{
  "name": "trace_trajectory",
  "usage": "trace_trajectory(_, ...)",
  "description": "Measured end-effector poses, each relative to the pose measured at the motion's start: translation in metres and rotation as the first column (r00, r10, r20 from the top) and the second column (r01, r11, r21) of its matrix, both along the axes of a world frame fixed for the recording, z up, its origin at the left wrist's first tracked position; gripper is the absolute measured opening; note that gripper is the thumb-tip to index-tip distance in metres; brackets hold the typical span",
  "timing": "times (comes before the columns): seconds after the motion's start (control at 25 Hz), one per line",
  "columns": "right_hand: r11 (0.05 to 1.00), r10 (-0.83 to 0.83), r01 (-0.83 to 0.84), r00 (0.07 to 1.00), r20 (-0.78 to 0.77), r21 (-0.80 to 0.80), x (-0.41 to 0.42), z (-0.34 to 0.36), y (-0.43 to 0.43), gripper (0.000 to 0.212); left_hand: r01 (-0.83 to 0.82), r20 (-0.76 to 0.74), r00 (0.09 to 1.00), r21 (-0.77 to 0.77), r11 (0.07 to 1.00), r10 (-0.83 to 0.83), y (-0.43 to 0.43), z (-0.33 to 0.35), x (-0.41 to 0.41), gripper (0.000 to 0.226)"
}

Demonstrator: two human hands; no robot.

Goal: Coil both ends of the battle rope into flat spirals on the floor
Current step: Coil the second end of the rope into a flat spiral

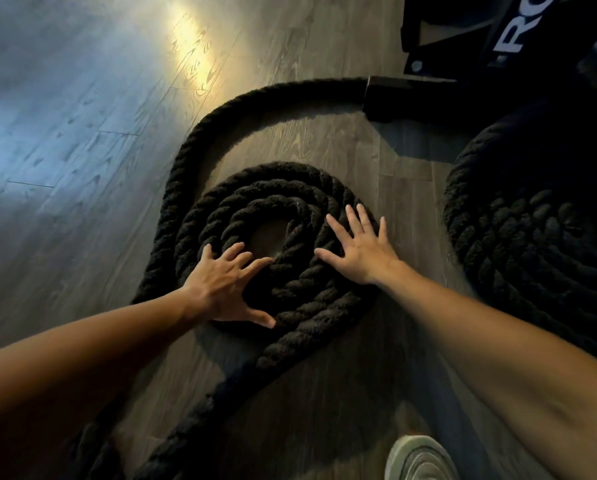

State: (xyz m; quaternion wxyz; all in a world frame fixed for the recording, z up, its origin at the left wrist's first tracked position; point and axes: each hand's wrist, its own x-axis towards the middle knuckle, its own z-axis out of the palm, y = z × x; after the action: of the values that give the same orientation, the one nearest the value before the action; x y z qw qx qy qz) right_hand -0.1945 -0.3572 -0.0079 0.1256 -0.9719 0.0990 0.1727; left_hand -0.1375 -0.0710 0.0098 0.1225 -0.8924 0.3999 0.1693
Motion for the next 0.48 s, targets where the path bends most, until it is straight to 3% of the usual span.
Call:
trace_trajectory(0.16,0.922,-0.367,0.371,0.929,-0.051,0.111,-0.022,0.0,0.083,0.091,-0.025,0.023,0.999,-0.03,0.999,0.026,-0.003,-0.003,-0.008,0.141)
trace_trajectory(0.32,0.971,-0.22,0.23,0.967,0.129,-0.069,-0.09,-0.022,0.135,0.089,-0.027,0.015,1.0,-0.022,0.999,0.028,0.0,-0.003,-0.012,0.139)
trace_trajectory(0.48,0.98,-0.154,0.179,0.96,0.234,-0.091,-0.1,-0.029,0.129,0.085,-0.014,-0.067,0.998,-0.039,0.999,0.012,-0.001,-0.001,-0.009,0.135)
